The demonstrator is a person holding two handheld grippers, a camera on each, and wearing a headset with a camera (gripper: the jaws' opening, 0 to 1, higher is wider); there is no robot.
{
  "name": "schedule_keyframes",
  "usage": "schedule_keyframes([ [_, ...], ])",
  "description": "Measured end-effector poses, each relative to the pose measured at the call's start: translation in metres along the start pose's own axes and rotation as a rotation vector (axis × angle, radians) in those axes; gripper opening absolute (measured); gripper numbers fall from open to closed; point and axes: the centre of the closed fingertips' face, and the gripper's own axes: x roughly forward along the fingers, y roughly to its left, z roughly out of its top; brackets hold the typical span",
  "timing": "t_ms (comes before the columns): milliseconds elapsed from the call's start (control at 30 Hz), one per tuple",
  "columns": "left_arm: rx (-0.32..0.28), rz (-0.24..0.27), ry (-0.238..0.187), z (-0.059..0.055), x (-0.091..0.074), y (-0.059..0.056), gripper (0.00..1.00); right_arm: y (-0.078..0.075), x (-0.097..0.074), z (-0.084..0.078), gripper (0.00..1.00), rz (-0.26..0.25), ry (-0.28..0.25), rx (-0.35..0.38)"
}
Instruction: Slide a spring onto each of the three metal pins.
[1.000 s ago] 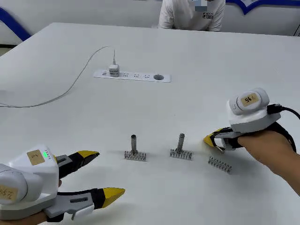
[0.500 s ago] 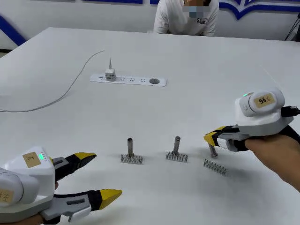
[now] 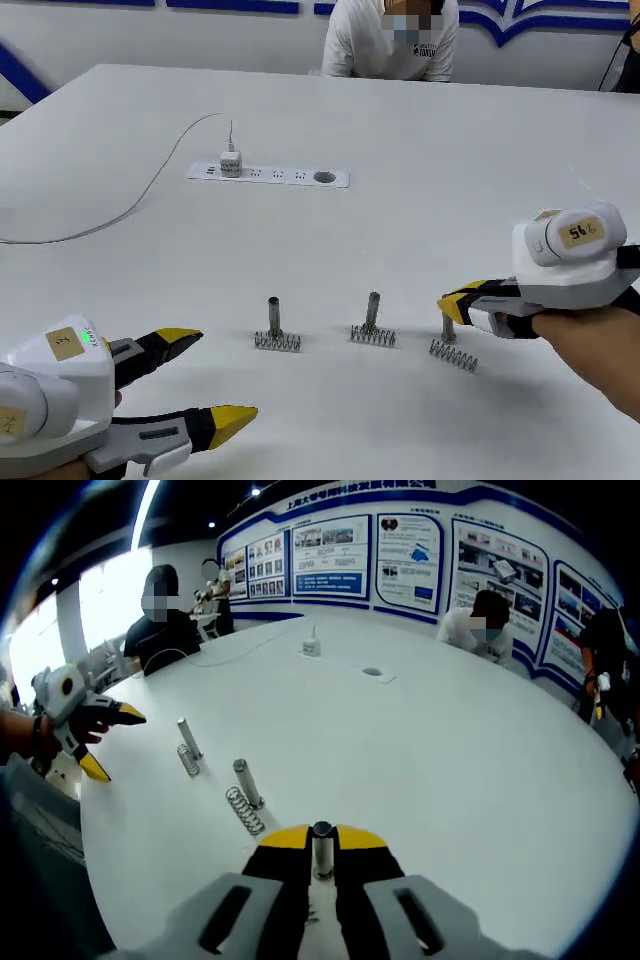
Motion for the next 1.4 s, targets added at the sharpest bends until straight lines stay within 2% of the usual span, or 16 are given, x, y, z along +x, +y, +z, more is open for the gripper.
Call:
schedule_keyframes([
  [233,-0.005,0.007,-0.006,0.001,-0.001,0.002,0.64,0.0,-0.001,0.001,0.09,0.002,-0.019,-0.012],
  [1033,0.002,0.012,-0.008,0.002,-0.004,0.003,0.64,0.003,-0.007,0.0,0.1,0.005,-0.022,-0.015],
  [1200,0.005,0.011,-0.008,0.003,-0.003,0.002,0.64,0.003,-0.011,0.003,0.12,0.007,-0.033,-0.022],
  [1400,0.007,0.007,-0.011,0.006,-0.003,0.0,0.64,0.005,-0.024,0.008,0.14,0.004,-0.057,-0.045],
])
